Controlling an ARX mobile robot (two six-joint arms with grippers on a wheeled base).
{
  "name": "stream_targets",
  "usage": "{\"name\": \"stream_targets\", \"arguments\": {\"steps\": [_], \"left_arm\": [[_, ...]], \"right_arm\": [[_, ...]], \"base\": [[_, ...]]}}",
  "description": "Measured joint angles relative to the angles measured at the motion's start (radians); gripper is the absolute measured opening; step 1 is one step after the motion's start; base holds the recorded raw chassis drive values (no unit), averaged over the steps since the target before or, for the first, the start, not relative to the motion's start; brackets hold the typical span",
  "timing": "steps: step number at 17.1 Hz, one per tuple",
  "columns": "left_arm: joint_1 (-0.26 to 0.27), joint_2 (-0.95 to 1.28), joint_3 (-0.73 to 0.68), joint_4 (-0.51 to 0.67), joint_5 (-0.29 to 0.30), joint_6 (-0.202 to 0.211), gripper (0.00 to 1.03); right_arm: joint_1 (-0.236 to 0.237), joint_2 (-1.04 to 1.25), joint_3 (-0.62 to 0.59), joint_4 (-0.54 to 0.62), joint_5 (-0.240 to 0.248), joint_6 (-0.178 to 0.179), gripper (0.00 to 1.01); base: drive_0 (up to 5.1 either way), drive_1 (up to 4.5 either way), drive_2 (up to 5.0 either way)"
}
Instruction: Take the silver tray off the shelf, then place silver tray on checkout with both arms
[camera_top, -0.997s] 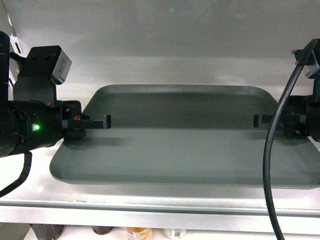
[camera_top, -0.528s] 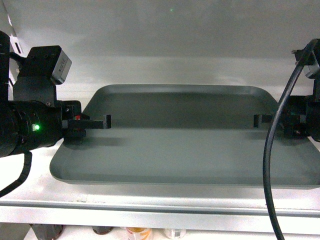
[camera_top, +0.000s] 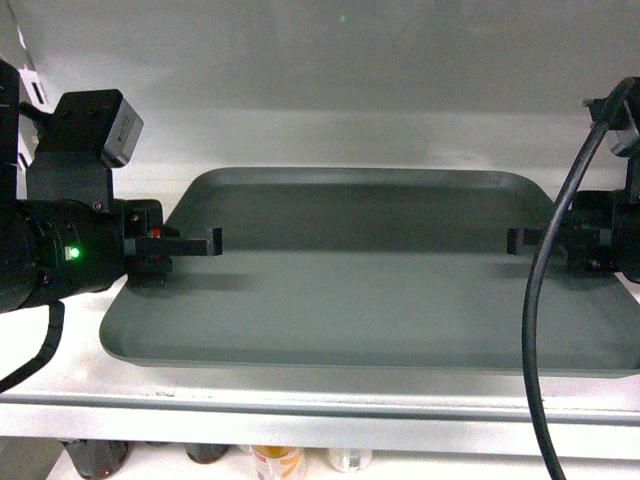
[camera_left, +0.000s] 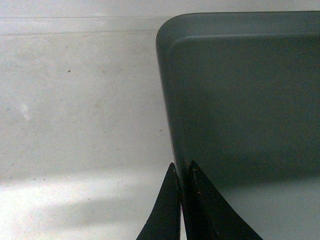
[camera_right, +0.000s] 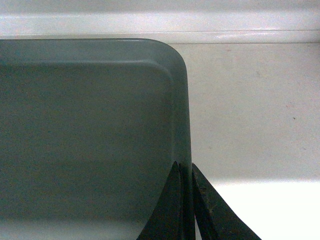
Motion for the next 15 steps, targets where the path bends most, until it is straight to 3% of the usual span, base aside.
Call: {"name": "stream_targets", "arguments": {"steps": [15], "left_arm": [[0.003, -0.005, 0.003, -0.001, 0.003, 0.007, 0.03]], "right_arm": [[0.0, -0.007, 0.006, -0.002, 0.001, 0.0, 0.03]], "base": [[0.1, -4.02, 4.3]]}}
